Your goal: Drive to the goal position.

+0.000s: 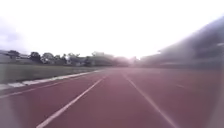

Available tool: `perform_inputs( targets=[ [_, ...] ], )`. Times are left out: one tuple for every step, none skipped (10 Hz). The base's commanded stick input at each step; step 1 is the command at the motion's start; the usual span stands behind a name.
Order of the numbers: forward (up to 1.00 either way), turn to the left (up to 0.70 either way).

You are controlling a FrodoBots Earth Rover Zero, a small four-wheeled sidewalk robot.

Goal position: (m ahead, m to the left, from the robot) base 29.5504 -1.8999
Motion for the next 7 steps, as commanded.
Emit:
perform_inputs(
  targets=[
    [0.7,0.0],
    [0.7,0.0],
    [0.7,0.0],
    [0.7,-0.19],
    [0.7,-0.31],
    [0.7,-0.31],
    [0.7,-0.31]
  ],
)
